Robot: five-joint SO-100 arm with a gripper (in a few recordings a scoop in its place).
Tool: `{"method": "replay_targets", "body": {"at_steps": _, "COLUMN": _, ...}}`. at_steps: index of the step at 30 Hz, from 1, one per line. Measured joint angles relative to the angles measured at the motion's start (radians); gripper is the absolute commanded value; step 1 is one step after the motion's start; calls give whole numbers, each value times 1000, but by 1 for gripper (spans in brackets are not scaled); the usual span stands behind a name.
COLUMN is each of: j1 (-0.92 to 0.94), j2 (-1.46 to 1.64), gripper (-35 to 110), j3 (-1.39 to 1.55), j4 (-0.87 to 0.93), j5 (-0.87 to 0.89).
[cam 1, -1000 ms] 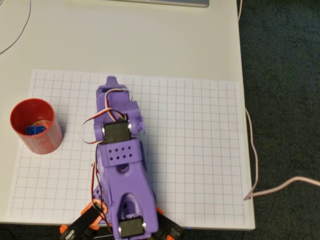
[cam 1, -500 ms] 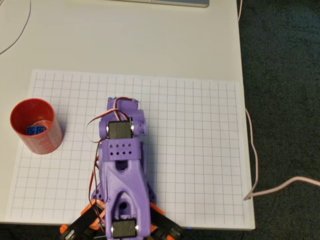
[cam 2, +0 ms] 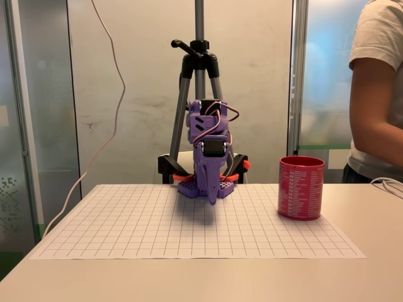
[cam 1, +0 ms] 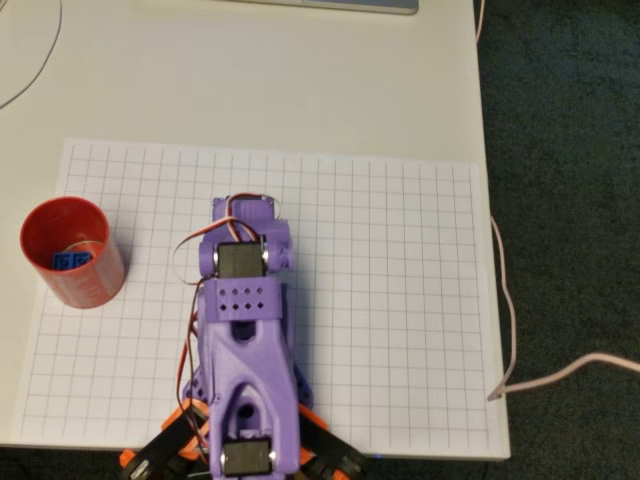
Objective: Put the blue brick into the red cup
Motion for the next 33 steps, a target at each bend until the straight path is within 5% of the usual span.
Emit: {"method": "replay_targets", "body": {"at_steps": 33, "j1": 0, "j2": 0, "gripper": 0, "j3": 0, "j4": 0, "j5": -12}}
